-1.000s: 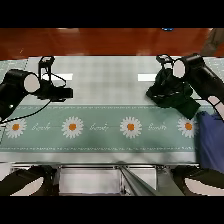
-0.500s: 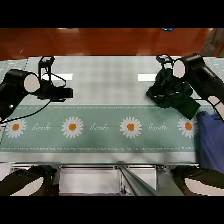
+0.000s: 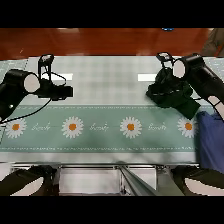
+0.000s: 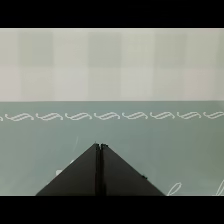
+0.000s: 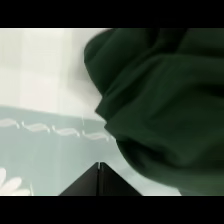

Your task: Fold the shirts.

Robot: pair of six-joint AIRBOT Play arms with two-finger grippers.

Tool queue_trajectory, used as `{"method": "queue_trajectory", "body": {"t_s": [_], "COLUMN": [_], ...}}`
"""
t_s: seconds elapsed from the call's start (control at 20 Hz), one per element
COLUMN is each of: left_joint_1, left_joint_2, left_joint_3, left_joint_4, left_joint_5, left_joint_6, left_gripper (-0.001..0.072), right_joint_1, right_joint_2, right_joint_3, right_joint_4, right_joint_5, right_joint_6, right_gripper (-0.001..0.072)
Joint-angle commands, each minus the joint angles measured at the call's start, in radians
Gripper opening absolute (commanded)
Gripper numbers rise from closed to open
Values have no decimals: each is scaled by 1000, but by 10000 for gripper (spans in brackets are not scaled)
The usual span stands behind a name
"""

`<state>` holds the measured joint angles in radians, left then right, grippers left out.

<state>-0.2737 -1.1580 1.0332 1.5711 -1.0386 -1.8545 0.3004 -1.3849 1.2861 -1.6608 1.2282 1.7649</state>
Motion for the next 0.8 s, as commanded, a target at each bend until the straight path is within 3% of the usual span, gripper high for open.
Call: {"method": "queue_trajectory", "body": {"t_s": [0.0,0.05,0.1,0.15,0.2,0.35,0.45,0.6,0.75], "left_joint_1": [-1,0,3,10,21,80,103,103,103], "left_joint_2": [0,-1,-1,-1,0,10,52,130,194], "left_joint_3": [0,0,2,18,50,198,207,42,-175], "left_joint_4": [0,1,6,25,50,74,71,41,-55], "left_joint_5": [56,92,141,166,163,80,77,77,107], "left_joint_6": [3,28,77,99,96,87,43,42,43], "left_gripper": [16,17,36,230,482,508,508,507,508], "right_joint_1": [0,0,0,0,0,-3,-42,-186,-353], "right_joint_2": [0,0,0,0,0,8,30,27,-31], "right_joint_3": [0,0,3,18,55,226,280,267,188], "right_joint_4": [0,-13,-50,-92,-158,-429,-509,-420,-166], "right_joint_5": [-129,-174,-216,-235,-216,-77,-71,-74,-74], "right_joint_6": [11,11,12,11,3,4,11,33,26], "right_gripper": [25,28,140,377,417,417,417,417,417]}}
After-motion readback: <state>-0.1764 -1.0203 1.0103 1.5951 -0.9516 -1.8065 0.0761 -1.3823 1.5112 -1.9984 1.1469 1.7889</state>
